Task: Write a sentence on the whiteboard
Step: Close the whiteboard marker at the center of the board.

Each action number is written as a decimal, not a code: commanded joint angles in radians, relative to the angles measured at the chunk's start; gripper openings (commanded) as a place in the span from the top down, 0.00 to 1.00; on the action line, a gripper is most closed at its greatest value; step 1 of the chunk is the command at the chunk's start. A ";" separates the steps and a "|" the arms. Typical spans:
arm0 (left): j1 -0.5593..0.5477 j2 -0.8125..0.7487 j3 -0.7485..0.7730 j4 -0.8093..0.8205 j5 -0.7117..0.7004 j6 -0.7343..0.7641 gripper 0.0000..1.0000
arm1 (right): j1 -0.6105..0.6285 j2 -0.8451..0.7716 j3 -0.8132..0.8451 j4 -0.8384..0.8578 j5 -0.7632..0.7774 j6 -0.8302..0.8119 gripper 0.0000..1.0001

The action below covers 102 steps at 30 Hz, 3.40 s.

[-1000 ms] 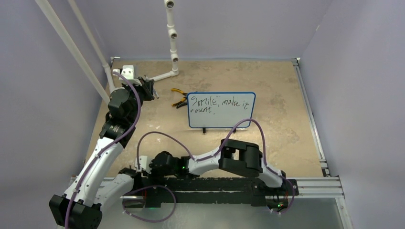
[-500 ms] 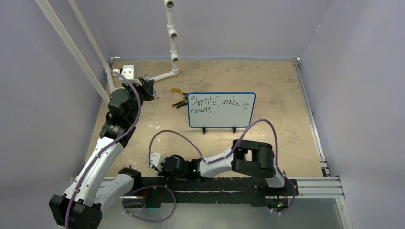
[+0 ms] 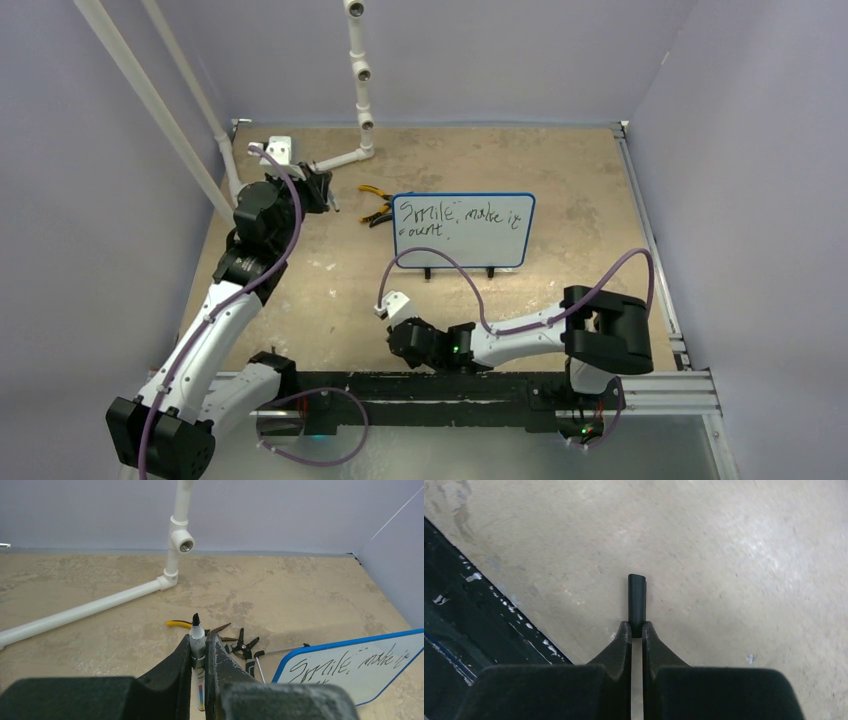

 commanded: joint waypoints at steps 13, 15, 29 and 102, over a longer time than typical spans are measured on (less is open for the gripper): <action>0.006 0.006 0.010 0.010 0.045 -0.013 1.00 | -0.042 0.016 0.130 -0.264 0.105 0.151 0.59; 0.006 0.006 0.009 0.009 0.043 -0.011 1.00 | -0.069 0.025 0.156 -0.270 0.087 0.149 0.60; 0.006 0.001 0.011 0.007 0.045 -0.010 1.00 | -0.128 0.117 0.286 -0.381 -0.012 0.147 0.69; -0.412 0.182 -0.123 0.318 0.901 -0.118 1.00 | -0.369 -0.820 -0.202 0.543 -0.068 -0.003 1.00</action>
